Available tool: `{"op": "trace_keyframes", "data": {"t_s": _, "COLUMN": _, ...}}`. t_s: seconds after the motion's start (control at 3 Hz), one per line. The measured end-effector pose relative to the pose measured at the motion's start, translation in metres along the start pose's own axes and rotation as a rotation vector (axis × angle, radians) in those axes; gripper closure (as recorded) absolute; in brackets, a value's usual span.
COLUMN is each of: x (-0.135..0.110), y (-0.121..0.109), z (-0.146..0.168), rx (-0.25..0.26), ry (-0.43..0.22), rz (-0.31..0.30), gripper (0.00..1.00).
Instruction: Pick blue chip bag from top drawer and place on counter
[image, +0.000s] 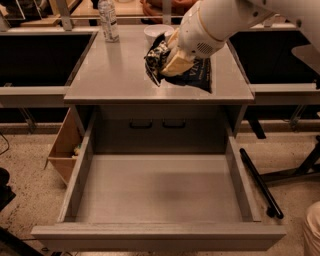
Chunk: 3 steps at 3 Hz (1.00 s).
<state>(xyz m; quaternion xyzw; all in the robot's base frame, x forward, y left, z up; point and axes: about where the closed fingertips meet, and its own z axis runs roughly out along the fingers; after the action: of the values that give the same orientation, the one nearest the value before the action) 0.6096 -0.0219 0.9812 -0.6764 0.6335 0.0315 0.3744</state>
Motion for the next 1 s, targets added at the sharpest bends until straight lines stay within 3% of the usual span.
{"op": "trace_keyframes", "data": {"t_s": 0.33, "x": 0.0, "y": 0.001, "z": 0.001, "rx": -0.002, "ry": 0.001, "rz": 0.0, "gripper": 1.0}}
{"op": "trace_keyframes", "data": {"t_s": 0.67, "x": -0.004, "y": -0.017, "z": 0.026, "rx": 0.009, "ry": -0.036, "rz": 0.005, "gripper": 1.0}}
{"op": "trace_keyframes", "data": {"t_s": 1.0, "x": -0.035, "y": -0.083, "z": 0.085, "rx": 0.078, "ry": -0.163, "rz": -0.017, "gripper": 1.0}}
